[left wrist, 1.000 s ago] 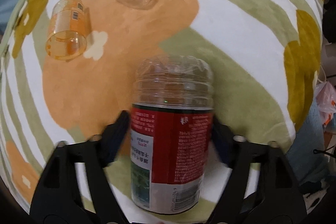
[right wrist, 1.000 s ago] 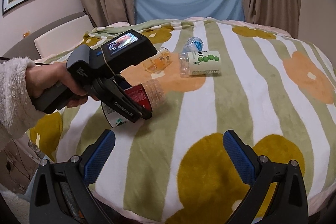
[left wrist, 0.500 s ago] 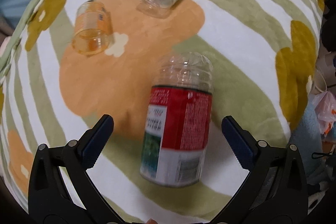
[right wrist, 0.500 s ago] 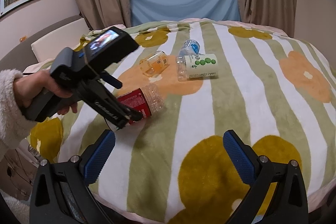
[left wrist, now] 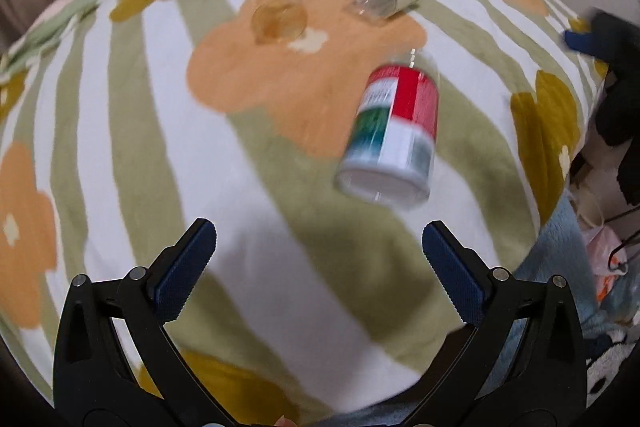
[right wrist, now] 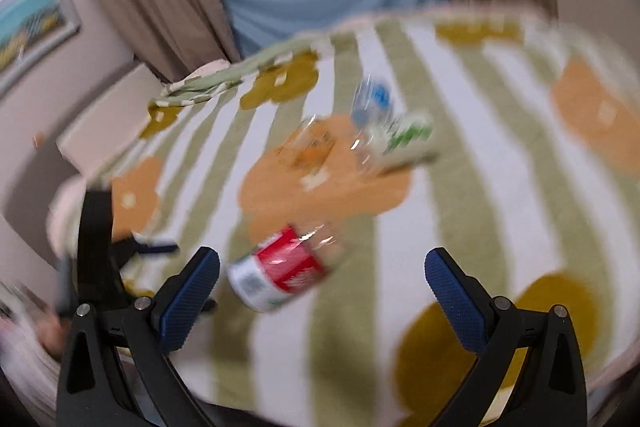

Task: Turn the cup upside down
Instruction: 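Grasp the red-labelled bottle with the right gripper around its label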

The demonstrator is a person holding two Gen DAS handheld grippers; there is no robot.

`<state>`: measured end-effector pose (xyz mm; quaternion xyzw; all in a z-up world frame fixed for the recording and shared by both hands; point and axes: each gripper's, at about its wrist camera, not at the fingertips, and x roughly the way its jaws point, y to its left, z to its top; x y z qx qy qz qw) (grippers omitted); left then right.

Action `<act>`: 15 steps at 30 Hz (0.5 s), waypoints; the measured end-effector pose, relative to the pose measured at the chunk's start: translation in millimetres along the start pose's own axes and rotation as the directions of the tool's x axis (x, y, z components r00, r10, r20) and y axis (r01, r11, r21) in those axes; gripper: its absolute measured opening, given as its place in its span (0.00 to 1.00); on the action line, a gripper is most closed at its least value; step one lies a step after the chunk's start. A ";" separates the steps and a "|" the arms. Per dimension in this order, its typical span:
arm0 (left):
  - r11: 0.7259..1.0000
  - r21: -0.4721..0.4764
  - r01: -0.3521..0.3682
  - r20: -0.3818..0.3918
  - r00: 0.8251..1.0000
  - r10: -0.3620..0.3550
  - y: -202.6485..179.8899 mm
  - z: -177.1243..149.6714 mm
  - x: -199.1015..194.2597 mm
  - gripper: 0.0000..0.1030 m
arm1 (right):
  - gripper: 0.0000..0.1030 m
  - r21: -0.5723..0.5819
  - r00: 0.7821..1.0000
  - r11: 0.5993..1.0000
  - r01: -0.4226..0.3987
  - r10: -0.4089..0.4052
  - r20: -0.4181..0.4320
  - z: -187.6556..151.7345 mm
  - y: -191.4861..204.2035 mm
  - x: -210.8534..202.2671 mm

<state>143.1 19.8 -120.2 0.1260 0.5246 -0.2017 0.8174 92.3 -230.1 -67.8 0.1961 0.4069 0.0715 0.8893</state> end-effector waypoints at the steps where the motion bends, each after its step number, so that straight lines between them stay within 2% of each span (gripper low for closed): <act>1: 1.000 0.003 0.001 0.011 1.000 -0.001 3.6 -7.5 -2.4 1.00 | 1.00 0.072 0.997 0.997 -0.032 0.037 -0.068 4.6 -3.8 15.0; 3: 1.000 0.022 -0.017 0.035 0.999 0.016 6.2 -20.4 -8.8 1.00 | 1.00 0.176 0.985 0.983 -0.053 0.081 -0.154 6.8 -5.6 38.3; 5: 0.998 0.052 -0.035 0.061 0.998 0.031 6.5 -30.4 -14.1 1.00 | 1.00 0.256 0.973 0.966 -0.049 0.104 -0.204 3.2 -4.0 59.2; 8: 0.997 0.071 -0.013 0.076 0.997 0.008 10.0 -41.3 -18.6 1.00 | 1.00 0.367 0.962 0.929 -0.045 0.139 -0.234 0.2 -0.6 87.0; 11: 0.998 0.062 0.004 0.096 0.995 -0.010 18.2 -50.5 -21.7 1.00 | 1.00 0.445 0.951 0.896 -0.003 0.139 -0.275 -2.5 2.2 111.6; 13: 0.998 0.057 0.010 0.109 0.994 -0.017 24.8 -55.7 -23.3 1.00 | 0.99 0.475 0.952 0.880 0.028 0.121 -0.281 -2.9 1.3 121.3; 15: 0.999 0.049 0.019 0.120 0.992 -0.025 31.7 -60.2 -25.1 1.00 | 0.93 0.499 0.955 0.866 0.040 0.114 -0.274 -0.9 -2.6 125.9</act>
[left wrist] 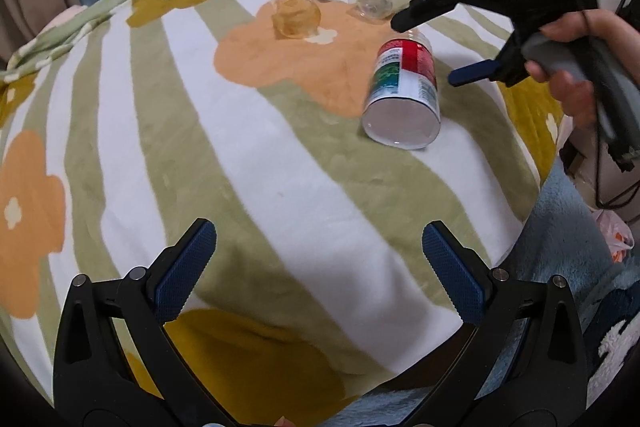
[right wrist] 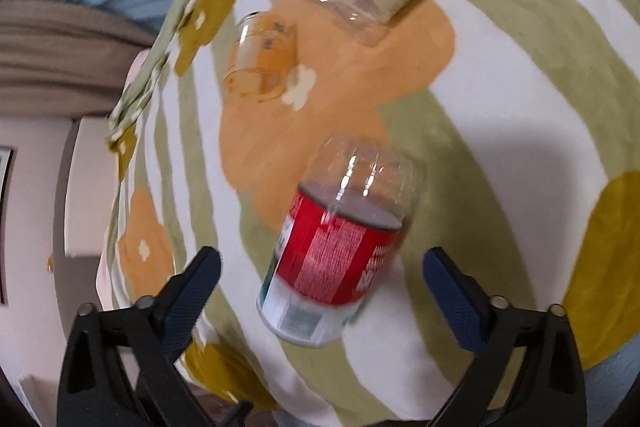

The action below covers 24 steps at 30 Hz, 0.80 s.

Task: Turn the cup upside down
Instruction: 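Grasp the red-labelled bottle with the right gripper around its label, then rotate the right gripper to stand the bottle upright and set it down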

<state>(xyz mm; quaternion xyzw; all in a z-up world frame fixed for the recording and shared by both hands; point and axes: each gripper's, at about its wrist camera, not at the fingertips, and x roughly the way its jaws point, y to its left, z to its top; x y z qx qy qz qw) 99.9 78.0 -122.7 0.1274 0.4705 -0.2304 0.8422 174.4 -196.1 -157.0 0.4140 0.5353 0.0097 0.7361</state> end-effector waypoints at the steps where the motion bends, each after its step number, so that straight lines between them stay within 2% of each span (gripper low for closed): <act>1: 1.000 -0.003 0.001 0.003 1.000 -0.001 1.7 -2.2 -0.6 1.00 | 0.92 0.007 1.000 1.000 0.003 -0.003 0.003 2.5 -0.4 2.2; 4: 1.000 -0.003 0.000 0.011 1.000 0.000 5.8 -7.6 -2.7 1.00 | 0.87 0.039 1.000 0.999 0.028 -0.028 0.002 7.9 -3.9 10.8; 7: 1.000 0.000 0.007 0.017 1.000 -0.007 6.5 -11.0 -3.8 1.00 | 0.79 0.071 0.999 0.997 0.022 -0.021 -0.025 9.3 -10.8 19.2; 9: 1.000 0.000 0.015 0.020 1.000 -0.015 6.6 -12.0 -4.1 1.00 | 0.70 0.073 0.999 0.997 0.022 -0.019 -0.041 8.7 -12.9 23.5; 12: 1.000 -0.001 0.021 0.019 1.000 -0.021 7.1 -12.1 -2.8 1.00 | 0.63 0.082 0.999 0.997 0.004 -0.001 -0.042 9.5 -15.7 28.0; 18: 1.000 0.005 0.024 0.012 1.000 -0.024 5.6 -12.4 -2.1 1.00 | 0.61 0.073 0.999 0.997 -0.029 0.032 -0.033 10.0 -18.6 27.5; 21: 1.000 -0.014 0.026 0.016 1.000 -0.026 8.3 -10.8 -2.8 1.00 | 0.61 -0.001 0.999 0.999 -0.040 0.040 -0.006 11.2 -8.9 18.9; 24: 0.997 -0.079 0.019 0.041 0.999 -0.016 14.3 -9.8 -6.1 1.00 | 0.61 -0.193 0.997 0.981 -0.022 0.036 0.067 12.3 15.3 0.6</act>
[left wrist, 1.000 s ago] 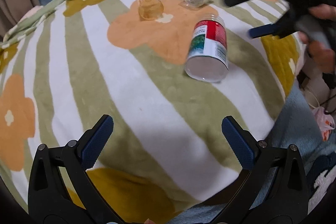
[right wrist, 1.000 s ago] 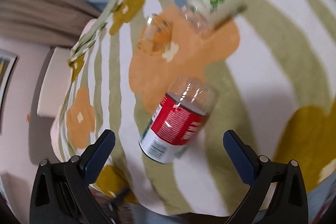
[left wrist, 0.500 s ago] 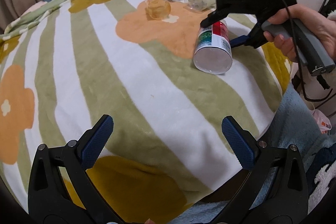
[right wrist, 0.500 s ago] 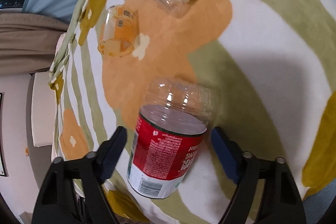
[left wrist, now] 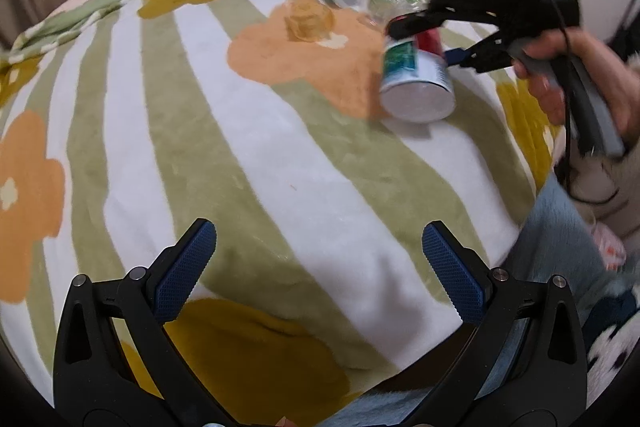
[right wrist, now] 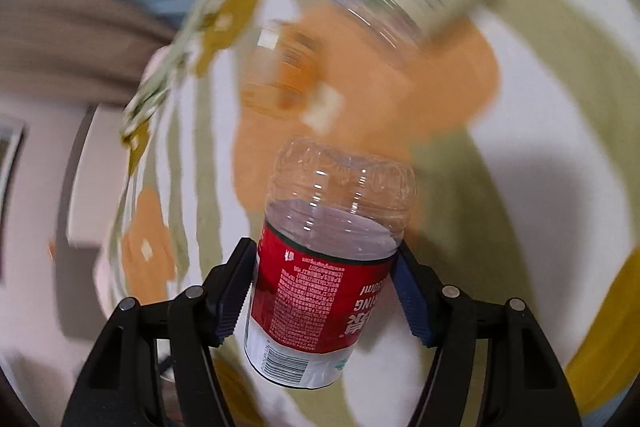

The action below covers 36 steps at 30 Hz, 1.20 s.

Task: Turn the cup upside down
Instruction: 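Rotate the right gripper to stand the bottle upright and set it down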

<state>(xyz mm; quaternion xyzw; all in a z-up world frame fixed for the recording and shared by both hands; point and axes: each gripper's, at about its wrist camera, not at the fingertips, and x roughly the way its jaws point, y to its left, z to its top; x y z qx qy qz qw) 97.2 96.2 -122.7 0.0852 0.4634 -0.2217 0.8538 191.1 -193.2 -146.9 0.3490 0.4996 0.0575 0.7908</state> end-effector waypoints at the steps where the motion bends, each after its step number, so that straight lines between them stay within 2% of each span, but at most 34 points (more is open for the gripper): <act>1: 1.000 -0.022 0.003 0.006 1.000 -0.003 1.3 0.6 -0.7 1.00 | 0.61 -0.085 0.999 0.996 0.019 -0.016 0.039 0.3 9.5 -6.1; 3: 0.997 -0.077 0.018 0.029 0.999 -0.016 2.3 -0.3 -2.2 1.00 | 0.61 -0.246 0.991 0.966 0.075 -0.044 0.128 -3.4 25.2 -15.8; 5: 0.993 -0.117 0.023 0.045 0.999 -0.018 1.6 -2.1 -2.8 1.00 | 0.61 -0.356 0.977 0.927 0.121 -0.049 0.206 -10.6 33.3 -19.4; 8: 0.985 -0.173 0.001 0.046 0.999 0.007 -2.2 -8.5 -2.7 1.00 | 0.61 -0.446 0.958 0.879 0.168 -0.039 0.285 -22.6 36.5 -13.7; 10: 0.979 -0.201 -0.027 0.048 0.998 0.037 -6.9 -14.5 -6.2 1.00 | 0.61 -0.518 0.940 0.824 0.231 -0.052 0.336 -32.0 40.3 -6.8; 14: 0.965 -0.263 -0.011 0.079 0.996 0.033 -9.8 -19.9 -14.8 1.00 | 0.61 -0.640 0.908 0.695 0.328 -0.046 0.416 -52.1 51.4 6.3; 15: 0.962 -0.274 -0.003 0.086 0.996 0.028 -9.7 -20.0 -16.1 1.00 | 0.61 -0.653 0.905 0.676 0.341 -0.047 0.423 -54.8 52.6 9.8; 17: 0.959 -0.284 0.009 0.098 0.995 0.020 -8.8 -18.4 -17.3 1.00 | 0.61 -0.657 0.908 0.675 0.335 -0.046 0.417 -56.1 47.1 17.1; 20: 0.961 -0.275 -0.013 0.102 0.994 0.042 -7.4 -15.2 -19.4 1.00 | 0.61 -0.670 0.906 0.661 0.337 -0.036 0.421 -58.6 44.7 16.4; 23: 0.967 -0.252 -0.034 0.104 0.993 0.062 -7.9 -12.7 -22.2 1.00 | 0.61 -0.706 0.910 0.619 0.346 -0.039 0.412 -63.9 47.1 13.3; 28: 0.960 -0.280 -0.020 0.124 0.991 0.057 -3.8 -7.8 -27.8 1.00 | 0.61 -0.772 0.926 0.533 0.347 -0.064 0.371 -73.0 49.1 9.0; 36: 0.959 -0.283 -0.030 0.128 0.989 0.069 -16.5 -4.5 -28.4 1.00 | 0.61 -0.810 0.938 0.482 0.334 -0.083 0.337 -87.7 44.7 3.8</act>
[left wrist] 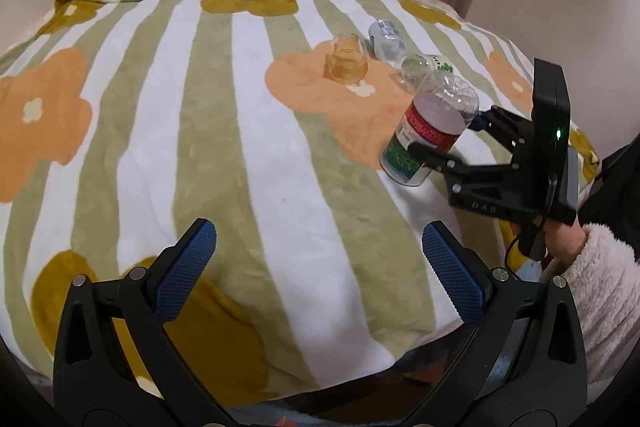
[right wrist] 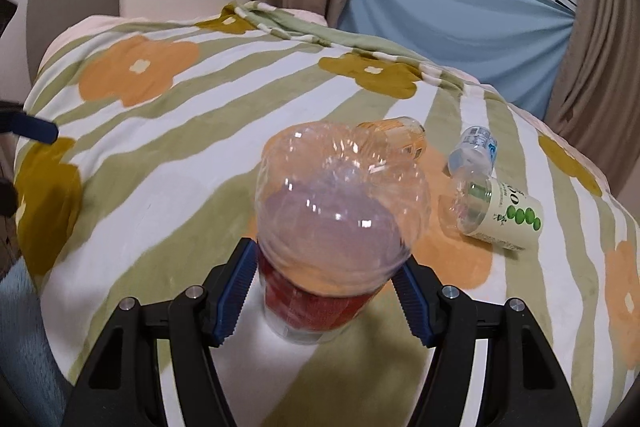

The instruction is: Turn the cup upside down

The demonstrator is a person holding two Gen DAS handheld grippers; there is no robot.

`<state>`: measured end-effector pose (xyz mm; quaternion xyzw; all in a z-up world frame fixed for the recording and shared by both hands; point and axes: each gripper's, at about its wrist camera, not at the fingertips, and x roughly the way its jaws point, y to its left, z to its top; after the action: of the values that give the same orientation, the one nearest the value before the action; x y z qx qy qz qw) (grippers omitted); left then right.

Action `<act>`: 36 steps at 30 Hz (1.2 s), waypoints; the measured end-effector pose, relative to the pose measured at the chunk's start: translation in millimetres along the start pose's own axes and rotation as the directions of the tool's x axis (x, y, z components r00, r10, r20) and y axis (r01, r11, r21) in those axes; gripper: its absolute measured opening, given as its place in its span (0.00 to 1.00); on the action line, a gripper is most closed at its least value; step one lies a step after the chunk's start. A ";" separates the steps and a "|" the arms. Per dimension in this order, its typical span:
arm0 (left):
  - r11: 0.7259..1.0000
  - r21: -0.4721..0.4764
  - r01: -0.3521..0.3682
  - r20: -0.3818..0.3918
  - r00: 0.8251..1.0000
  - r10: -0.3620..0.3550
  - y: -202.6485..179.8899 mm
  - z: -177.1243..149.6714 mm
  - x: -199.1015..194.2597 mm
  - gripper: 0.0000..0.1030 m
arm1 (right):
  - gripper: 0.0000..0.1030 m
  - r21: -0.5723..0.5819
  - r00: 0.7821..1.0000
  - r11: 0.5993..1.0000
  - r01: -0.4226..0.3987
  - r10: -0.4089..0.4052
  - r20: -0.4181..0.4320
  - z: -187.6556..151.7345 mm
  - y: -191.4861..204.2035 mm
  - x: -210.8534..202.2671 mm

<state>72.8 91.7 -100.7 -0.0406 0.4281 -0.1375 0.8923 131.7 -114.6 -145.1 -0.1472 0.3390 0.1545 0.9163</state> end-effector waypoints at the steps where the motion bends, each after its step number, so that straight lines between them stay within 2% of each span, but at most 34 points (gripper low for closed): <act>1: 1.000 -0.004 0.004 0.000 1.000 -0.004 -0.9 0.2 0.3 1.00 | 0.61 0.000 1.000 1.000 -0.002 0.002 0.002 -0.9 1.3 -0.5; 11: 1.000 0.000 -0.001 0.007 1.000 0.001 -12.5 3.5 -3.0 1.00 | 0.63 0.088 1.000 0.996 -0.021 0.020 0.020 0.7 -4.0 -0.2; 13: 1.000 -0.005 0.000 0.012 1.000 0.001 -12.7 3.7 -4.0 1.00 | 0.83 0.096 0.999 0.995 -0.028 0.025 0.029 1.6 -5.5 -0.6; 14: 1.000 -0.007 -0.001 0.014 1.000 0.001 -13.1 3.5 -4.6 1.00 | 0.97 0.101 0.999 0.994 -0.033 0.030 0.031 1.2 -6.8 -1.3; 15: 1.000 -0.008 -0.002 0.016 1.000 0.002 -13.5 3.6 -4.9 1.00 | 1.00 0.109 0.999 0.993 -0.041 0.038 0.029 1.4 -8.0 -1.4; 19: 1.000 -0.010 -0.004 0.017 1.000 0.004 -14.2 3.9 -5.8 1.00 | 1.00 0.145 0.997 0.987 -0.073 0.077 -0.018 0.2 -12.3 2.3; 25: 1.000 -0.012 -0.009 0.018 1.000 0.010 -16.0 5.7 -8.5 1.00 | 1.00 0.163 0.992 0.979 -0.120 0.123 -0.011 -5.4 -13.8 -4.9; 28: 1.000 -0.027 -0.013 0.034 0.999 0.014 -20.4 10.4 -13.0 1.00 | 1.00 0.172 0.985 0.974 -0.149 0.161 -0.059 -5.7 -13.8 -8.0; 32: 1.000 -0.021 -0.006 0.087 0.996 0.008 -33.3 20.2 -24.5 1.00 | 1.00 0.153 0.988 0.981 -0.123 0.135 -0.071 -3.0 -18.0 -35.6; 35: 1.000 0.001 -0.013 0.121 0.993 0.013 -44.9 36.3 -33.7 1.00 | 1.00 0.145 0.997 0.988 -0.055 0.061 -0.042 7.5 -24.3 -72.0; 36: 1.000 0.020 -0.011 0.159 0.987 0.008 -50.8 48.3 -42.4 1.00 | 1.00 0.148 0.999 0.988 -0.039 0.043 -0.025 11.9 -27.1 -82.2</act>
<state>74.2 52.6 -28.6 -0.0399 0.3546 -0.1340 0.9245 89.6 -149.9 -77.2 -0.0743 0.3653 0.1456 0.9164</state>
